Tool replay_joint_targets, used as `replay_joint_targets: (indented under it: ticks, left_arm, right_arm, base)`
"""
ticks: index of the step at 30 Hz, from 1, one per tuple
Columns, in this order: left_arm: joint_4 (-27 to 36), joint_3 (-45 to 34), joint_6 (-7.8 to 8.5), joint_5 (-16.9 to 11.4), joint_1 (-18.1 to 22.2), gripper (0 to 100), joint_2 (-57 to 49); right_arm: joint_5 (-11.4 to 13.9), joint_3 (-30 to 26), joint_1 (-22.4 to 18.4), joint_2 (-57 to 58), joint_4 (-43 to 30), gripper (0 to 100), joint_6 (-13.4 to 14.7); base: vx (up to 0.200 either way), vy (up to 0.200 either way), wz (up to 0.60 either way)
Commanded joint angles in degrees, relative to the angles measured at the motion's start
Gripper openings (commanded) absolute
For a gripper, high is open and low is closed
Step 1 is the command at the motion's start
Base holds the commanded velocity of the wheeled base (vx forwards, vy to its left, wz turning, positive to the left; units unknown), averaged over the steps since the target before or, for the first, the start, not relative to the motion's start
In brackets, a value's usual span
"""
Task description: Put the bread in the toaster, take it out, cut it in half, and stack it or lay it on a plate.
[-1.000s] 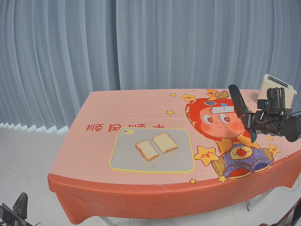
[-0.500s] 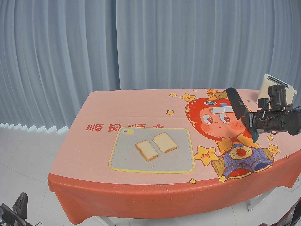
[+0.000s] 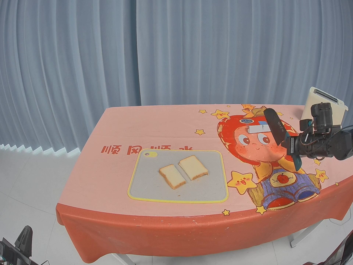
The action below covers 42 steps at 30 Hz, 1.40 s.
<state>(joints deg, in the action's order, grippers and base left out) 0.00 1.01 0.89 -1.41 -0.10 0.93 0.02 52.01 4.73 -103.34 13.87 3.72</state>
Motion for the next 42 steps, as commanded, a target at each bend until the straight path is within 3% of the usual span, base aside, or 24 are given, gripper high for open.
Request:
replay_joint_targets:
  ticks: [1,33,42]
  left_arm:
    - [0.0,-1.0,-0.01,0.0,0.0,0,-0.9]
    - [0.0,-1.0,-0.01,0.0,0.0,0,-0.9]
    - [0.0,-1.0,-0.01,0.0,0.0,0,-0.9]
  right_arm:
    - [0.0,-0.1,0.1,-1.5,0.1,0,-0.1]
    - [0.0,1.3,-0.6,-4.1,0.2,0,-0.1]
    - [-1.1,2.5,2.7,-2.1,0.0,0,0.4]
  base:
    - [0.0,0.0,0.0]
    - [0.0,0.0,0.0]
    - [0.0,0.0,0.0]
